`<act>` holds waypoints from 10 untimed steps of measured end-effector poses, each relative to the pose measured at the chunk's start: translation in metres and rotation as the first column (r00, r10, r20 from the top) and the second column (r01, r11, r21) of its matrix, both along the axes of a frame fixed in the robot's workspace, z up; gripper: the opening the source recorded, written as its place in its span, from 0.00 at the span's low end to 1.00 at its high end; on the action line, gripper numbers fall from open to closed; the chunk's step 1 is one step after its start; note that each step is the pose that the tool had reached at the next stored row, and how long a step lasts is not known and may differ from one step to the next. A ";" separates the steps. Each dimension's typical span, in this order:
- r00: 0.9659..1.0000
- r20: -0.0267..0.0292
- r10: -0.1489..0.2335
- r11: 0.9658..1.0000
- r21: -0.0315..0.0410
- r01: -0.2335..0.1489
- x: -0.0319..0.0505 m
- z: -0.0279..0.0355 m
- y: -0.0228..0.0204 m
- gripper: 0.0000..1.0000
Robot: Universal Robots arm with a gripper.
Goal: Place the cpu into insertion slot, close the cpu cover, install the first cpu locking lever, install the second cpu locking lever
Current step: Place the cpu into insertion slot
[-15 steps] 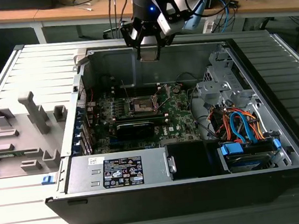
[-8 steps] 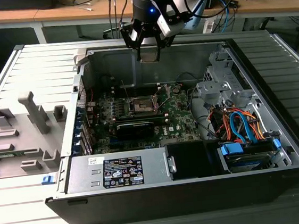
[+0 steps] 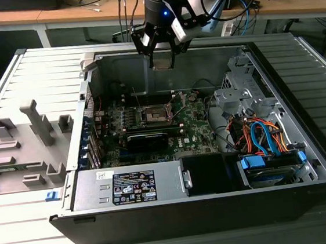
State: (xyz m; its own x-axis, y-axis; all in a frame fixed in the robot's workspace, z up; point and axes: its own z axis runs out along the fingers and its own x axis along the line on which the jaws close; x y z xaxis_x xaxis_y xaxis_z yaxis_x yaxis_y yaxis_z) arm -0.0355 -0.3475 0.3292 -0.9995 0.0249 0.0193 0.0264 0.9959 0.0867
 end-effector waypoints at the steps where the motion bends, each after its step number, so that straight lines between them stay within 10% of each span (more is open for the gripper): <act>1: 1.000 0.000 0.000 1.000 0.000 0.000 -0.0001 -0.0001 -0.0011 0.55; 10: 1.000 0.000 0.000 1.000 0.000 0.000 -0.0007 -0.0013 -0.0070 0.55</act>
State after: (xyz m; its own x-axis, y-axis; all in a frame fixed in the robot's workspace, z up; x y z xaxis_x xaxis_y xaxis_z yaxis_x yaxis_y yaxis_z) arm -0.0362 -0.3545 0.3280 -0.9995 0.0248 0.0193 0.0264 0.9959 0.0867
